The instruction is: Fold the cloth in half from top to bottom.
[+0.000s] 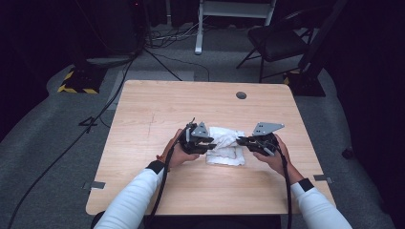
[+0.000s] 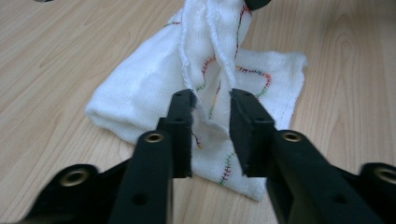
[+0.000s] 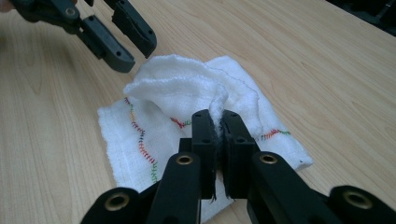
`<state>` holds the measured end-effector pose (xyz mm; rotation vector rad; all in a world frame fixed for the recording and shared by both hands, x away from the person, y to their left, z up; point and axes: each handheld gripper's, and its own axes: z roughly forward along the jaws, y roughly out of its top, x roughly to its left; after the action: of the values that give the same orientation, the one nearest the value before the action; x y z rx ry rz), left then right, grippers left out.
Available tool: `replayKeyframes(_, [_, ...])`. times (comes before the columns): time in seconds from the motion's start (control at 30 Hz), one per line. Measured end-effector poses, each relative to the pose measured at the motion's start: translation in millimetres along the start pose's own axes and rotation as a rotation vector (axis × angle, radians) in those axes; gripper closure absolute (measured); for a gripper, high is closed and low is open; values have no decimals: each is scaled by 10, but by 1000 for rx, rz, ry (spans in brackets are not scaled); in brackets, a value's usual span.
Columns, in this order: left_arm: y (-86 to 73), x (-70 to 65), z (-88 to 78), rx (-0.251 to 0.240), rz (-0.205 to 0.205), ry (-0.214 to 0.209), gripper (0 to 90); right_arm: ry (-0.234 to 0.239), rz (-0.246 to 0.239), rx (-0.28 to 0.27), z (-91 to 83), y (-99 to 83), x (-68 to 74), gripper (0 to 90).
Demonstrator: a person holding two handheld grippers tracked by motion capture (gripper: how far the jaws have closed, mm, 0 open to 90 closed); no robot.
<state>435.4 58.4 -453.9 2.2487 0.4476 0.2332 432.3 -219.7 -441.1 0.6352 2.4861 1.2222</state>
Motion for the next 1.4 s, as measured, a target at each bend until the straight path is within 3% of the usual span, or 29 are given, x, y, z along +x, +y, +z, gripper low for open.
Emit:
replayKeyframes(0.07, [-4,-17,32,6,-12,-7,544,0,0,1,-2,-2,6,858])
replayKeyframes(0.17, [-7,-26,102,54,-30,17,387,2,-3,-3,-6,-6,20,859])
replayKeyframes(0.23, [-25,-16,147,77,-38,32,355,2,-9,-1,-18,-4,32,859])
replayKeyframes(0.3, [-44,-11,172,90,-39,30,378,6,-8,-5,-28,-3,45,859])
replayKeyframes(0.33, [-52,-11,175,85,-34,13,430,7,-12,-5,-31,-3,49,859])
replayKeyframes(0.37, [-58,-19,171,79,-21,6,548,9,-12,-6,-34,-4,57,859])
replayKeyframes(0.47, [-52,-49,149,71,14,13,731,11,-15,-2,-42,-11,78,859])
replayKeyframes(0.57, [-52,-59,123,68,28,13,825,15,-19,-6,-57,-16,85,859])
replayKeyframes(0.97, [-7,-160,-98,28,79,13,847,32,-16,-24,-189,-64,134,858])
replayKeyframes(1.23, [-69,-306,-60,97,142,22,843,56,-33,12,-164,-162,233,850])
replayKeyframes(1.4, [-95,-330,7,131,153,25,836,57,-22,67,-110,-276,250,809])
